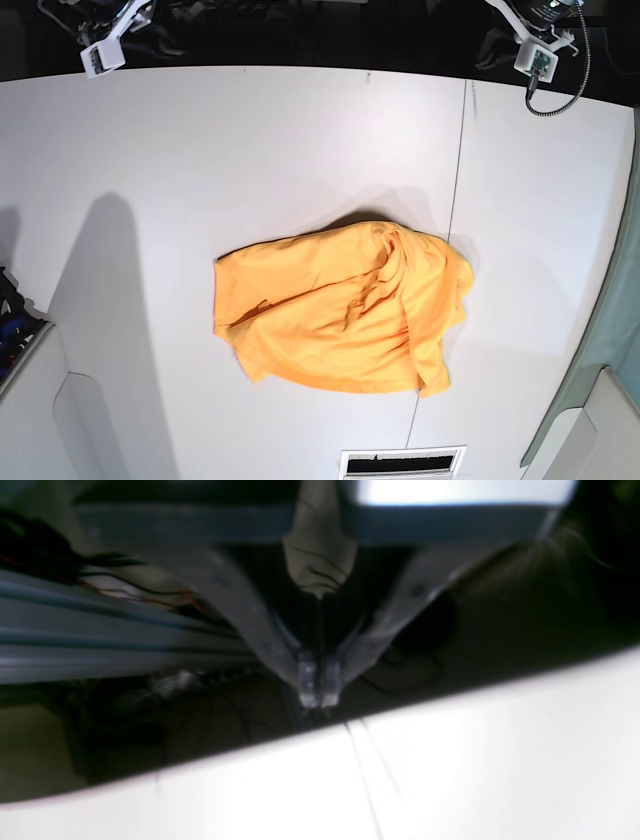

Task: Layout the t-shirt on the table in an organized manner, then fold the t-shirt properly

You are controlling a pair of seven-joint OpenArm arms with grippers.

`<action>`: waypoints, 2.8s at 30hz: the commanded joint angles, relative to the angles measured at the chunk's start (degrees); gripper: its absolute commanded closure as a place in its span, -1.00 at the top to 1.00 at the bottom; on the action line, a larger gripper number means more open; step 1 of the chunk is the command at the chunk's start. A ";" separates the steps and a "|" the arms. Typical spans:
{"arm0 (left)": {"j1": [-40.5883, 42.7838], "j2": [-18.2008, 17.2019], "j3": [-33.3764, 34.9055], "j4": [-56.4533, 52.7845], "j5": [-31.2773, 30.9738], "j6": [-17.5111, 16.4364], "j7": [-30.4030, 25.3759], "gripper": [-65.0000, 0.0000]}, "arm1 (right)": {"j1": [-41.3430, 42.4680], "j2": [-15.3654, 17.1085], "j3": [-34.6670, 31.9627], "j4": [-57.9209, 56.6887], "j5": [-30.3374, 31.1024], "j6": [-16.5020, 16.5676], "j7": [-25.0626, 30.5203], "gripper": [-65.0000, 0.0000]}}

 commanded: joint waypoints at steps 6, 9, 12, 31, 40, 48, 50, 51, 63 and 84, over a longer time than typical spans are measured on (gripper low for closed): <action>-1.60 -6.23 -0.46 5.14 -1.75 3.23 -1.22 -0.09 | 10.45 -0.50 -0.81 3.17 -0.37 4.11 0.37 -0.51; -4.35 -9.18 -0.13 5.03 -2.51 4.09 -1.07 0.14 | 17.31 -2.27 -3.56 2.91 -4.46 3.48 -1.66 -0.07; -8.55 -11.37 0.83 4.59 -3.04 8.50 0.59 0.18 | 24.02 -4.85 -8.11 0.85 -7.21 2.80 -2.19 0.06; -51.34 -8.96 17.40 -33.51 -4.44 10.93 0.63 0.18 | 59.17 -30.93 -25.92 -40.61 -27.06 -4.31 1.64 0.05; -61.20 -0.63 20.59 -45.59 -4.39 9.42 -1.42 -0.22 | 61.83 -32.76 -25.33 -46.62 -28.74 -4.37 2.82 -0.56; -61.66 -0.63 20.57 -43.58 -4.28 9.42 -0.17 -1.00 | 61.57 -32.59 -21.16 -40.04 -30.88 -4.24 2.43 -1.00; -61.35 -2.43 20.57 -40.76 -4.39 9.40 1.75 -1.00 | 61.55 -32.20 -18.86 -35.23 -30.86 -3.58 0.02 -1.00; -61.22 -3.54 20.57 -38.99 -4.39 9.40 2.97 -1.00 | 61.57 -31.85 -17.70 -32.52 -30.75 -3.15 -1.49 -1.00; -54.95 -21.42 20.57 -11.85 -11.91 7.91 11.76 -1.00 | 68.13 -21.24 -5.81 -15.63 -26.82 -3.43 -10.47 -1.00; -49.27 -18.01 20.59 -8.83 -12.94 7.96 16.31 -1.00 | 63.43 -32.39 -19.80 -40.33 -11.72 4.17 -7.52 0.13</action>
